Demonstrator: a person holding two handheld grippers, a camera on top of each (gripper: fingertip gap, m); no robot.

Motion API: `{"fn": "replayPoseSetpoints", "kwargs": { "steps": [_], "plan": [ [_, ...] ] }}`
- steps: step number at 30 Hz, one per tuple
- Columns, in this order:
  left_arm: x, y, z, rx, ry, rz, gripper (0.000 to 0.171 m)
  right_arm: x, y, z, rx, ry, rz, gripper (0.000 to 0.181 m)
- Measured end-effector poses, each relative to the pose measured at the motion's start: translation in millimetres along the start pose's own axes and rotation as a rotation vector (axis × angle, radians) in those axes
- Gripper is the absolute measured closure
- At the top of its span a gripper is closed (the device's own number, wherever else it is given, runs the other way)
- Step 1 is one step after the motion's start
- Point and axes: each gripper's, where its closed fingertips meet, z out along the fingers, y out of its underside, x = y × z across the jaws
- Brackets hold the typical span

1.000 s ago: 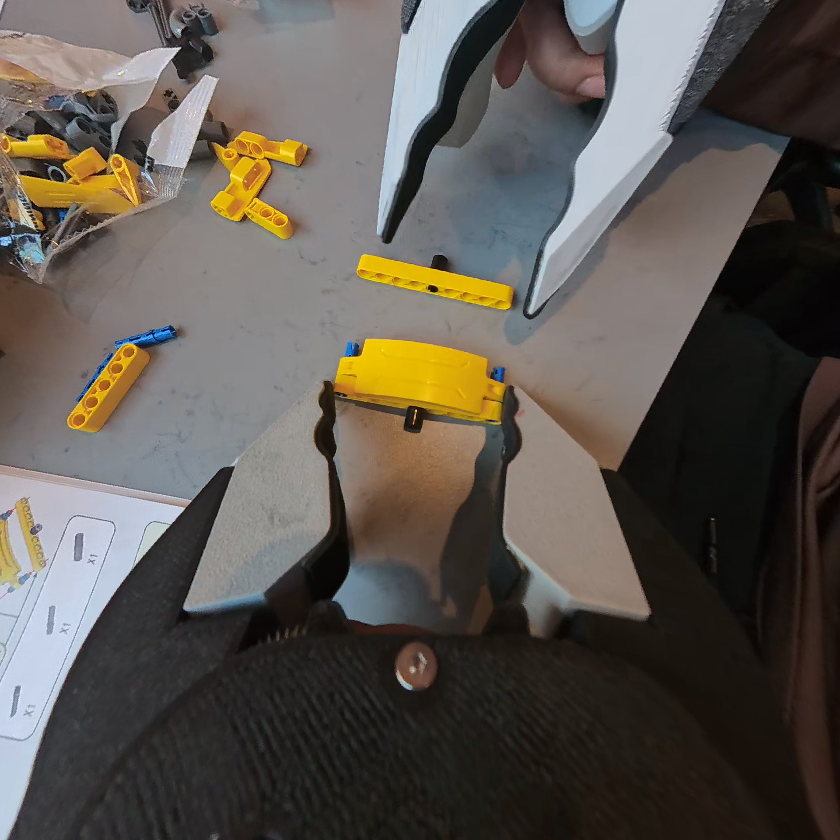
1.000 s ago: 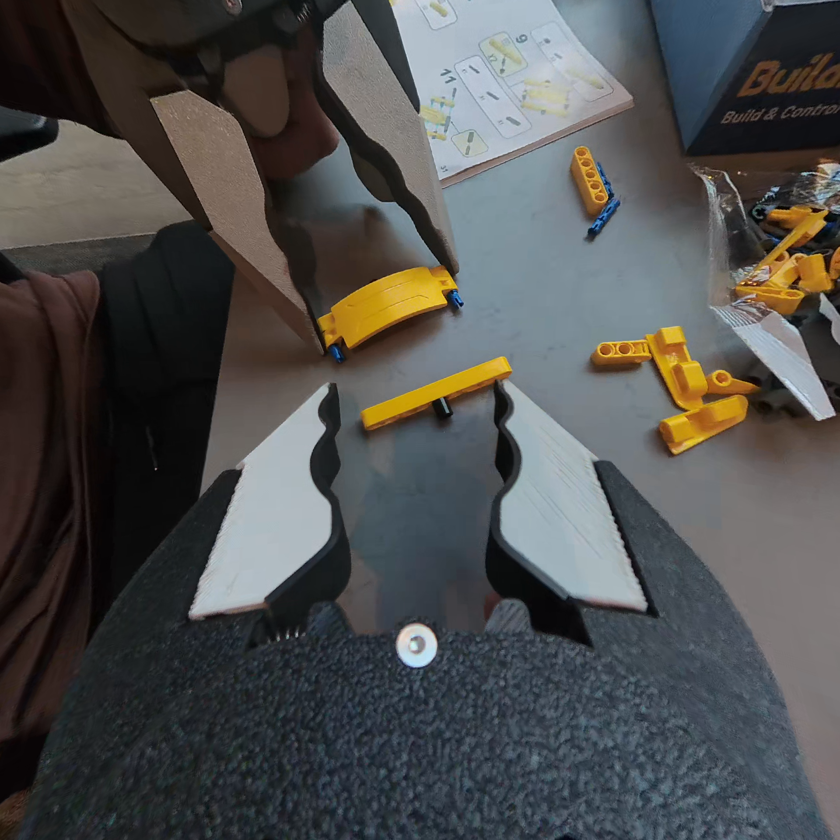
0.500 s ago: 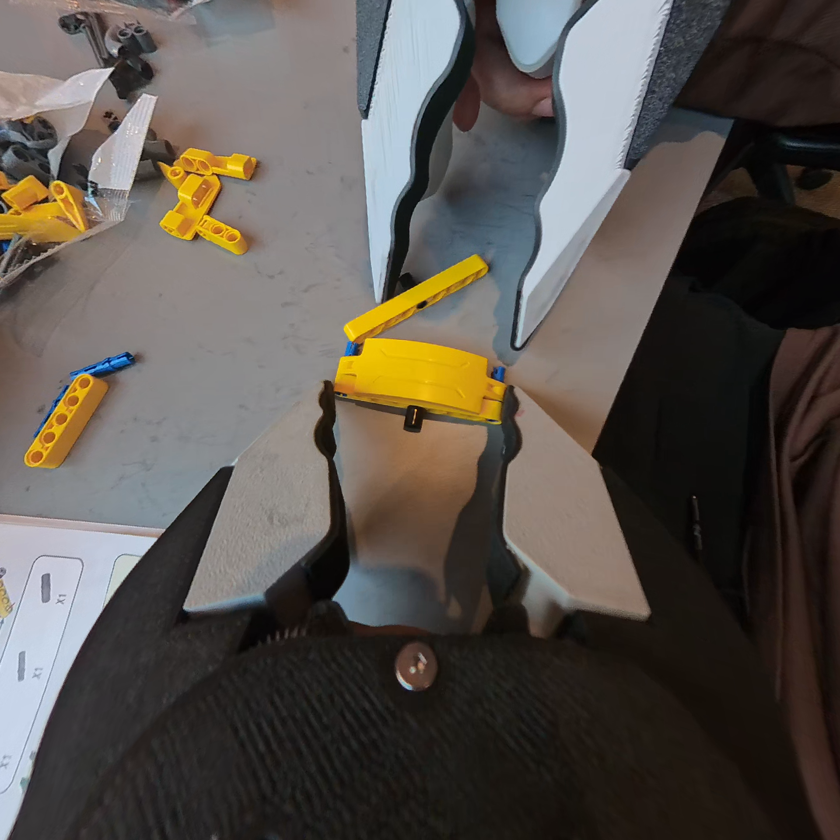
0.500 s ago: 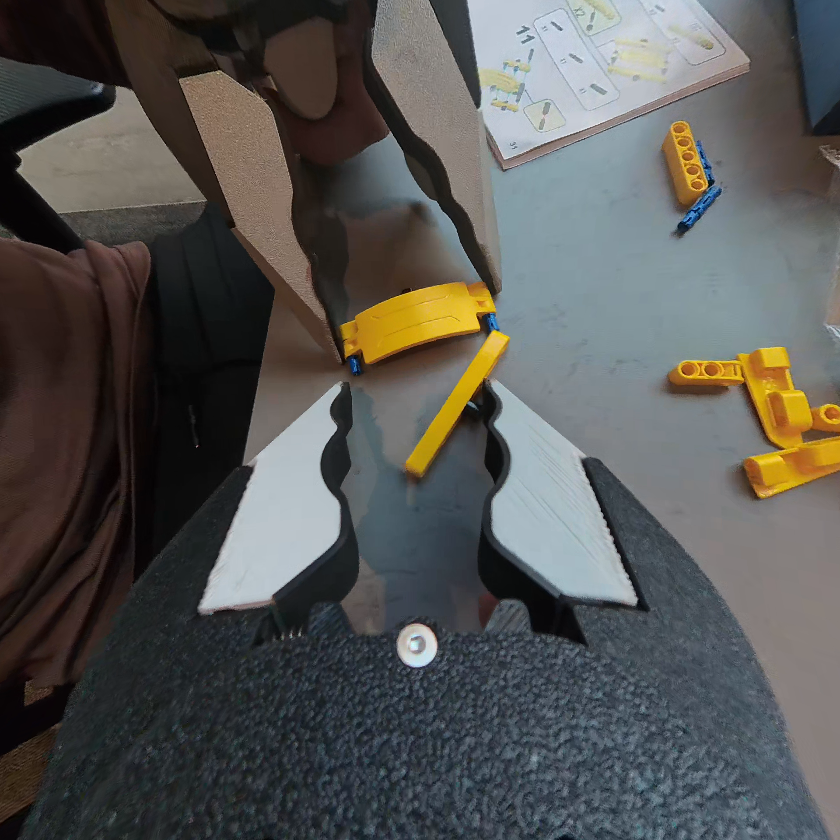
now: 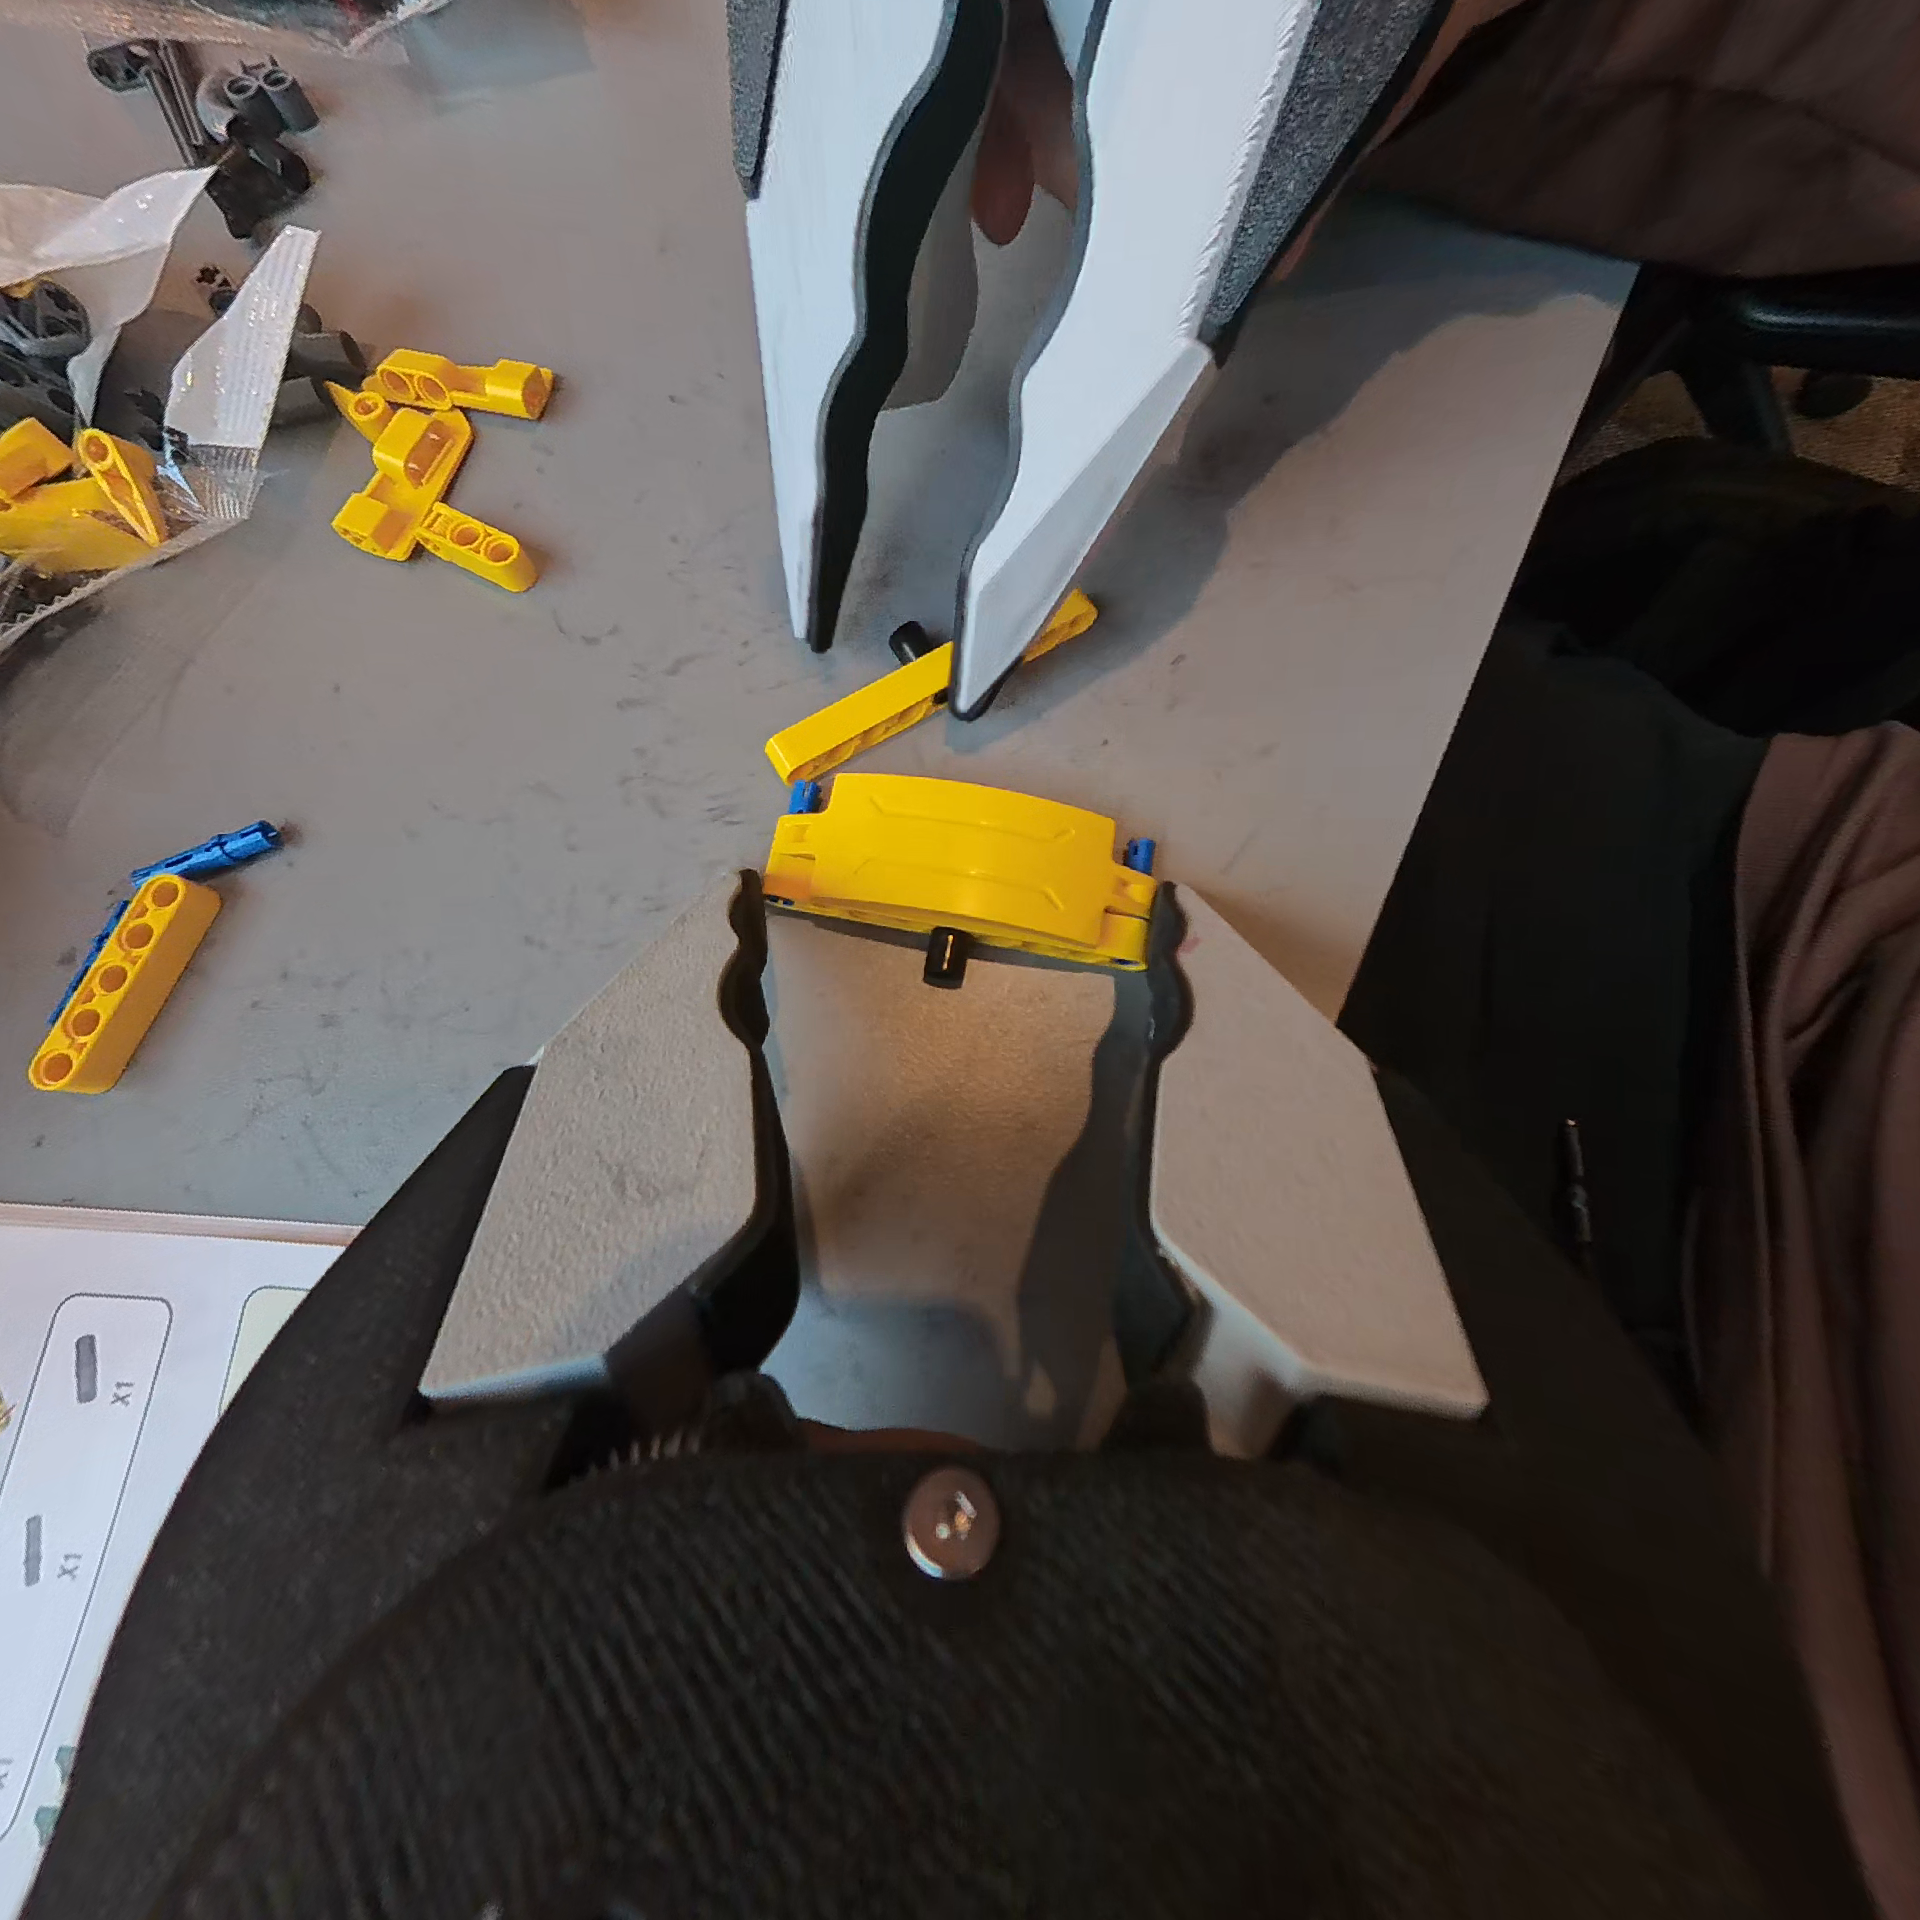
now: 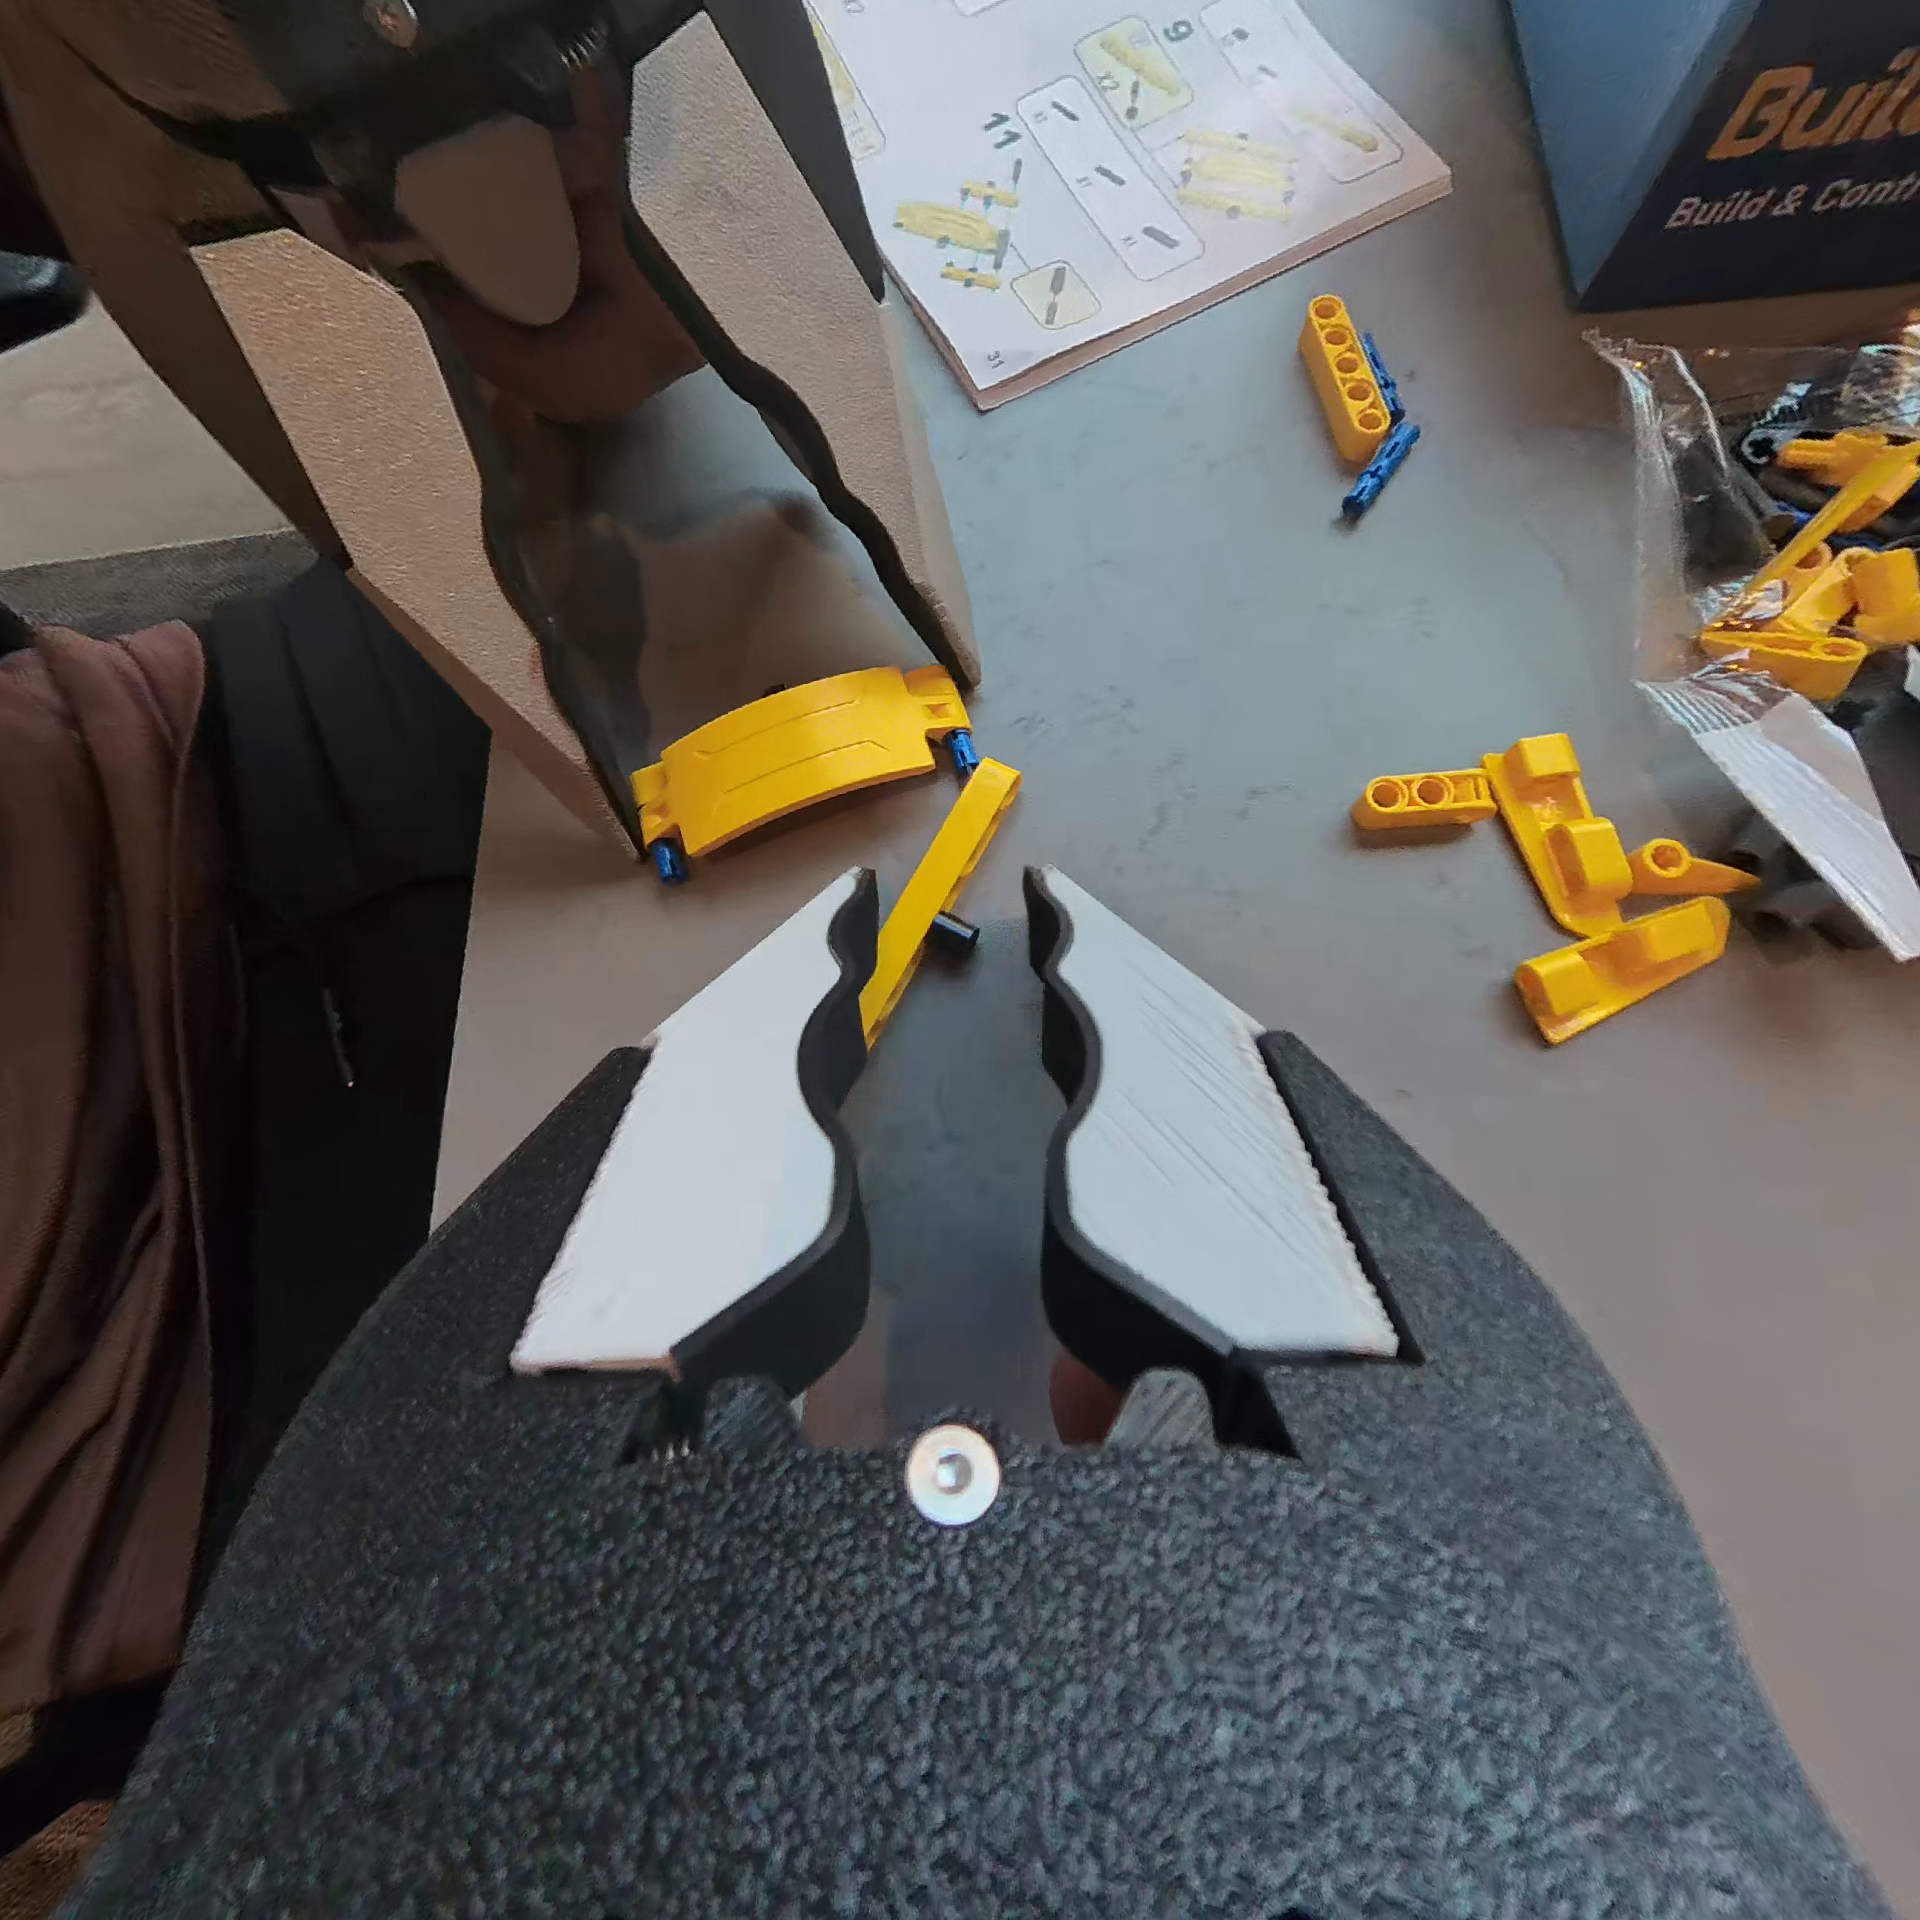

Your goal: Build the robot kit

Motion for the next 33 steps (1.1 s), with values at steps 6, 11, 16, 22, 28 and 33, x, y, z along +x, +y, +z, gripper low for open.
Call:
{"fn": "replayPoseSetpoints", "kwargs": {
  "steps": [6, 11, 16, 22, 28, 33],
  "plan": [
    [-1.9, -1.5, 1.5, 0.000, -0.020, -0.014, 0.099, 3.3, 1.4, 4.7, -0.025, 0.001, 0.061, 0.162],
    [-2.1, -2.5, 2.6, 0.000, -0.025, -0.017, 0.099, 2.0, -0.7, 8.0, -0.026, -0.002, 0.087, 0.170],
    [-2.6, -2.5, 2.6, 0.000, -0.029, -0.018, 0.099, -2.7, -1.3, 8.3, -0.022, -0.043, 0.122, 0.168],
    [-3.4, -2.5, 2.4, 0.000, -0.031, -0.024, 0.099, -9.8, -3.1, 9.8, -0.019, -0.094, 0.143, 0.165],
    [-2.5, -2.5, 2.3, 0.001, -0.022, -0.025, 0.099, -14.6, -15.9, -1.7, 0.082, -0.158, 0.162, 0.159],
    [-1.9, -2.7, 2.3, 0.002, -0.016, -0.026, 0.100, -4.3, -12.5, -1.3, 0.072, -0.130, 0.210, 0.159]
  ]
}}
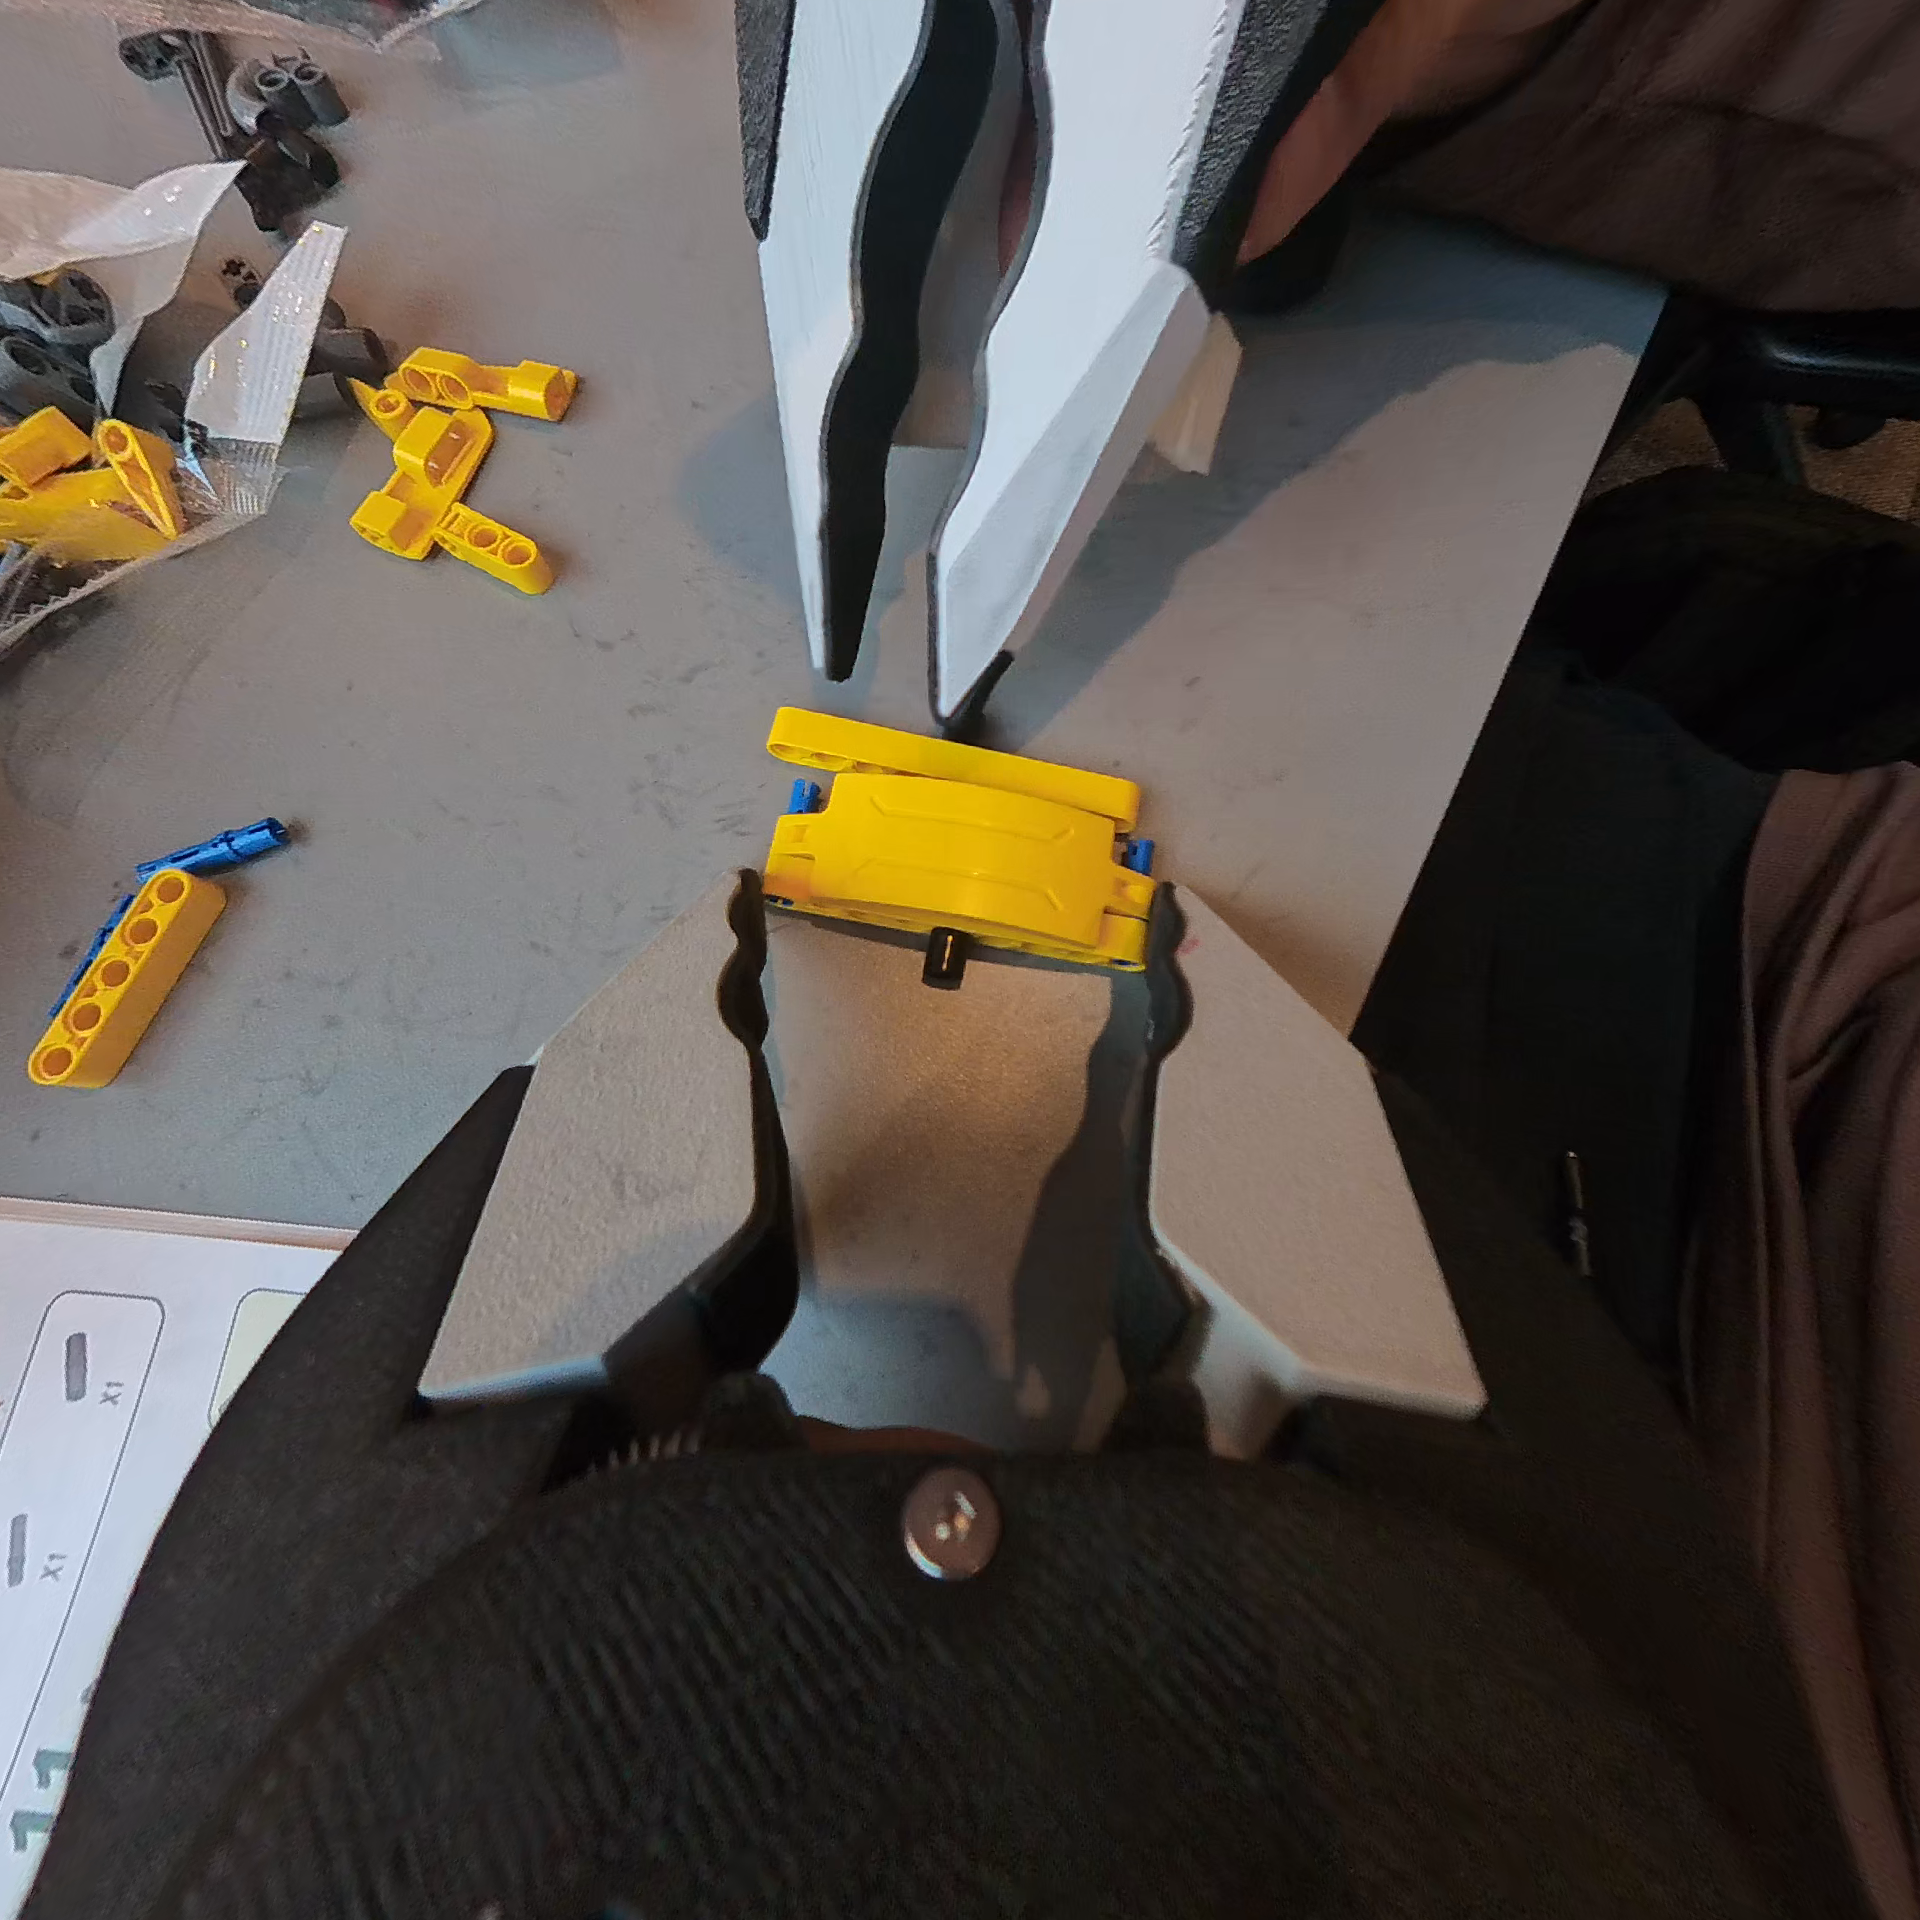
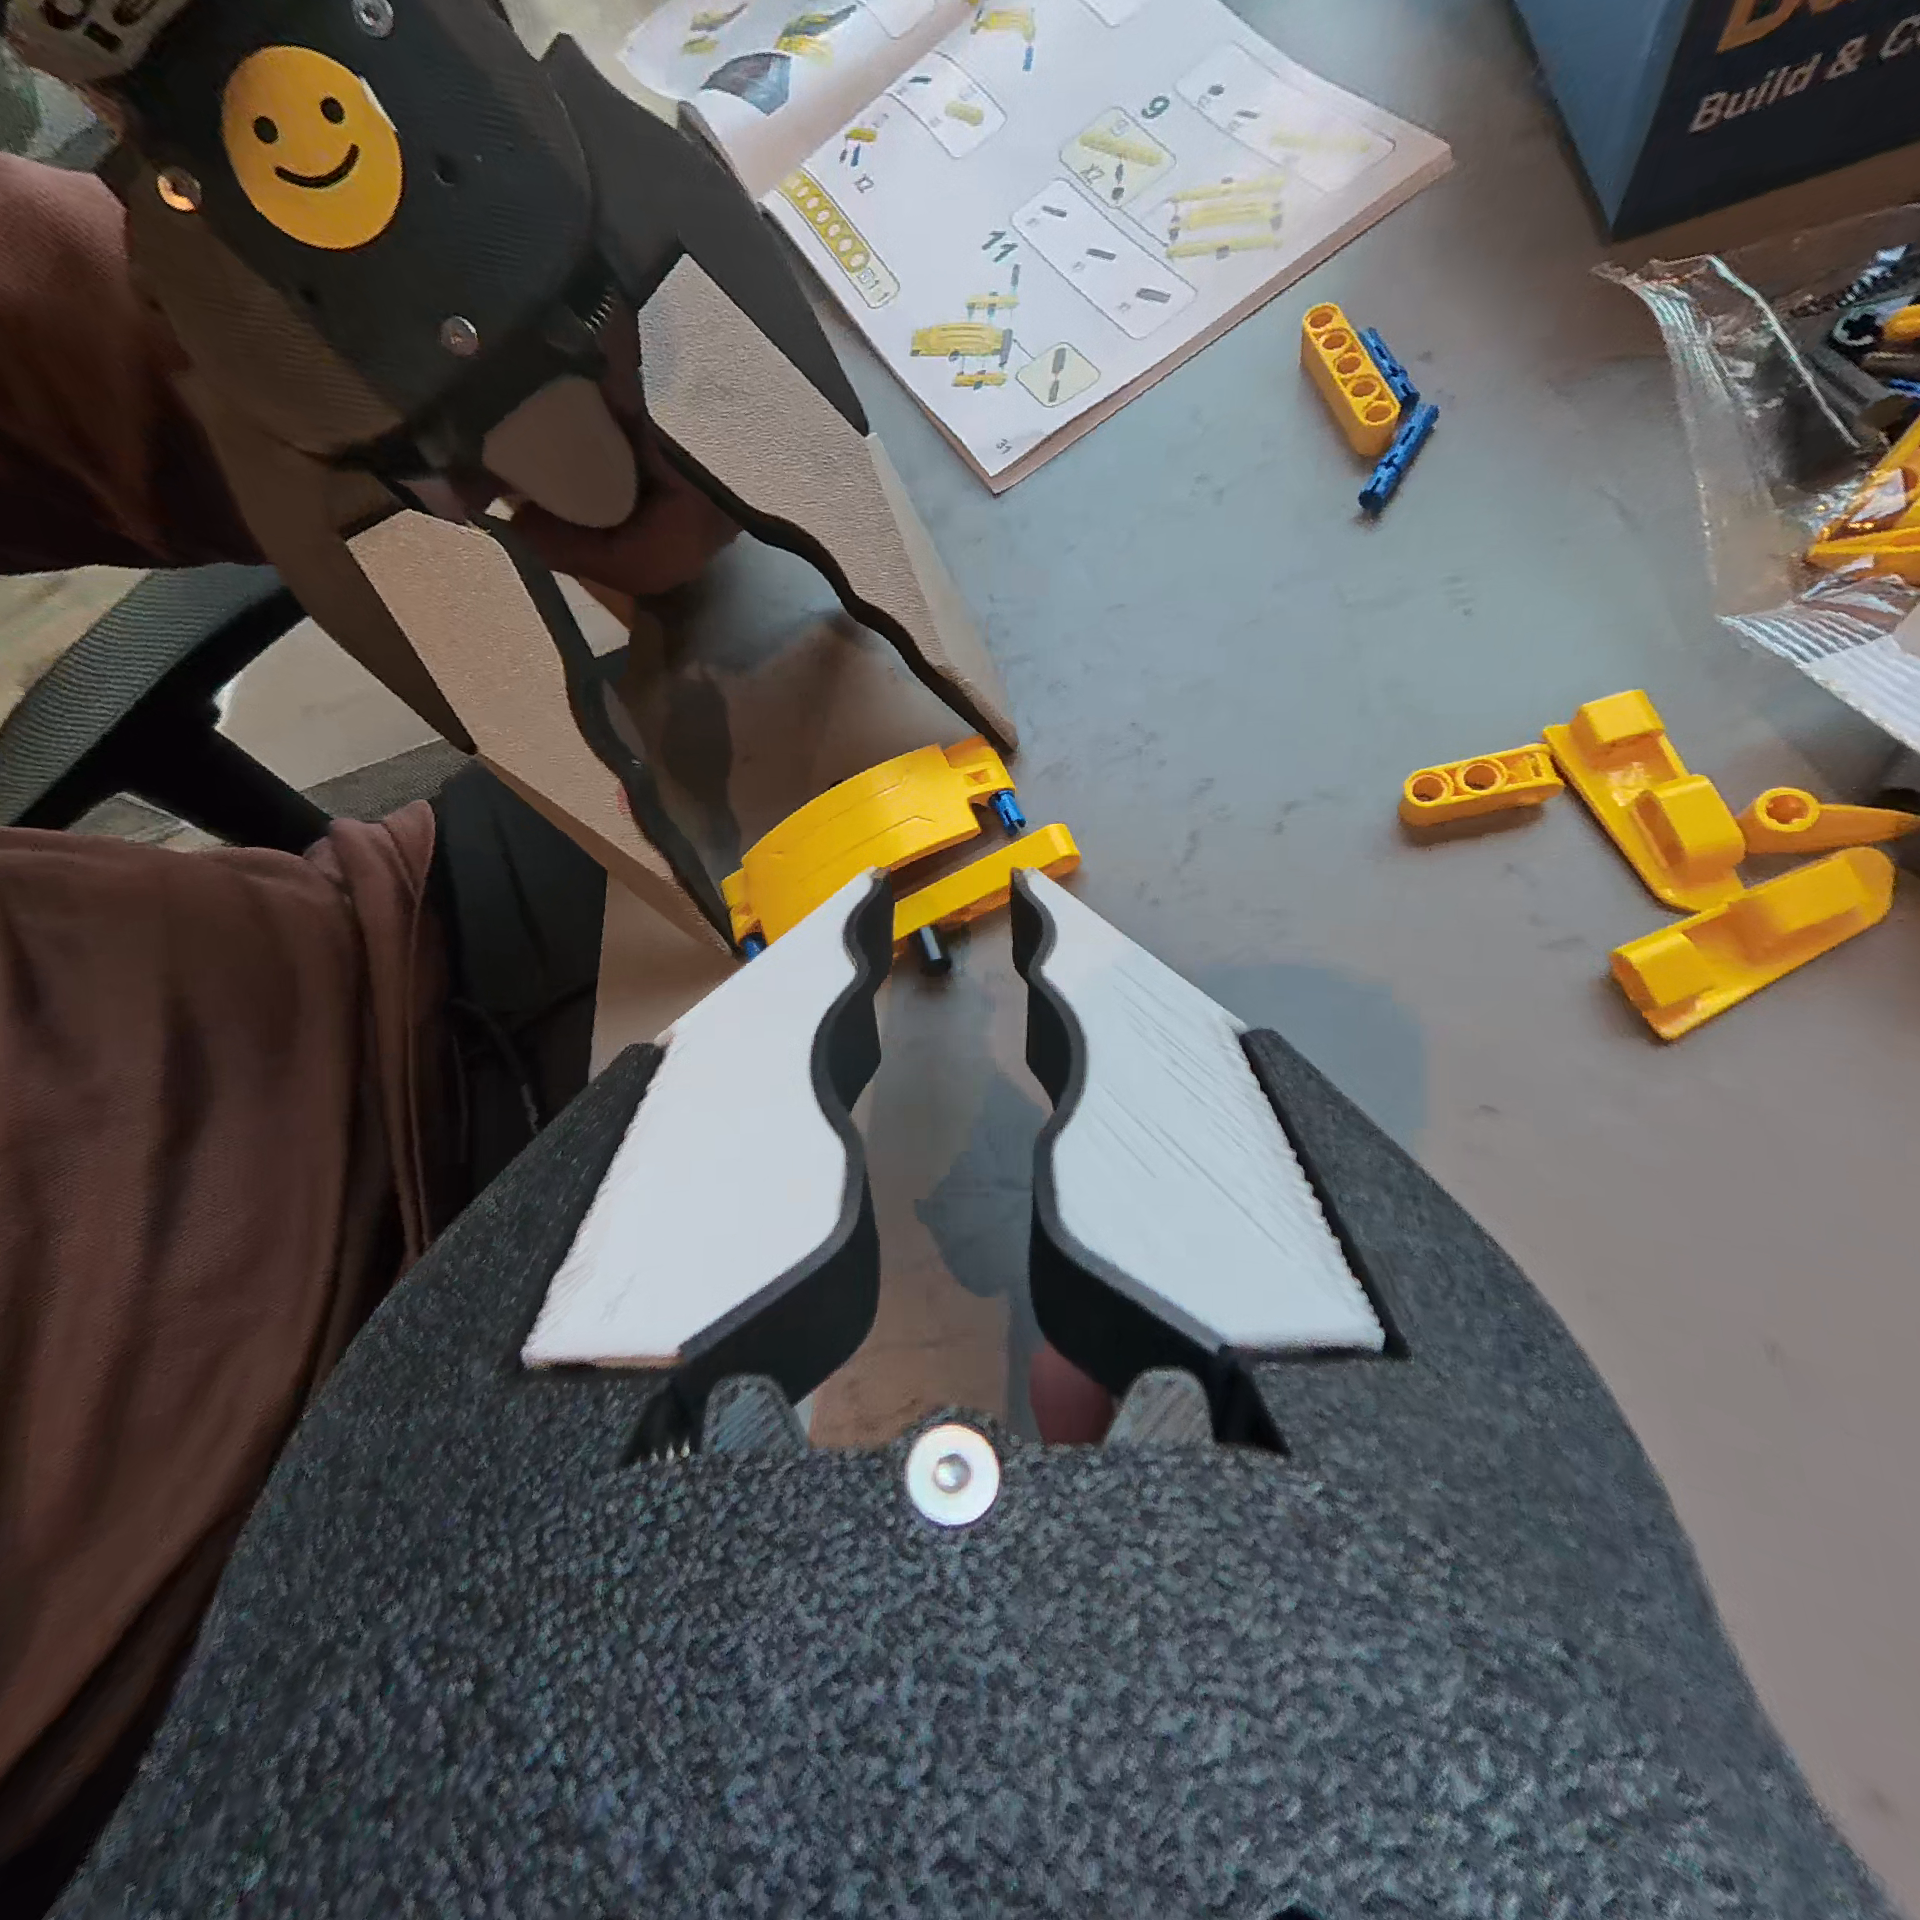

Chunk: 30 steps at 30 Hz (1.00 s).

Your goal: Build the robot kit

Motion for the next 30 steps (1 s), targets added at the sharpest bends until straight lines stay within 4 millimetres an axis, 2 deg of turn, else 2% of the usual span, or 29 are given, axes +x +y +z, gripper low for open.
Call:
{"fn": "replayPoseSetpoints", "kwargs": {
  "steps": [4, 8, 13, 18, 20, 24, 30],
  "plan": [
    [1.1, -0.1, -0.1, 0.000, 0.007, 0.004, 0.100, 5.9, 5.3, 3.0, -0.040, 0.035, 0.004, 0.161],
    [2.1, 0.6, -0.2, -0.004, 0.039, 0.049, 0.099, 12.2, 7.4, 2.6, -0.062, 0.098, -0.068, 0.164],
    [-12.3, 1.4, -1.7, -0.004, 0.048, 0.055, 0.099, 0.0, 6.9, 0.7, -0.052, 0.031, -0.156, 0.158],
    [-11.3, -0.5, -2.6, 0.006, 0.098, 0.033, 0.100, -10.5, 6.1, -6.5, -0.027, -0.053, -0.227, 0.151],
    [-10.0, -0.7, -2.9, 0.008, 0.111, 0.031, 0.099, -4.7, 4.6, -8.1, -0.020, -0.020, -0.262, 0.153],
    [-9.2, -0.4, -2.7, 0.006, 0.108, 0.042, 0.099, 4.7, 17.4, 2.8, -0.134, 0.040, -0.290, 0.151],
    [-7.7, -0.1, -1.8, 0.002, 0.107, 0.063, 0.099, 3.4, 12.5, 8.2, -0.127, 0.024, -0.275, 0.149]
  ]
}}
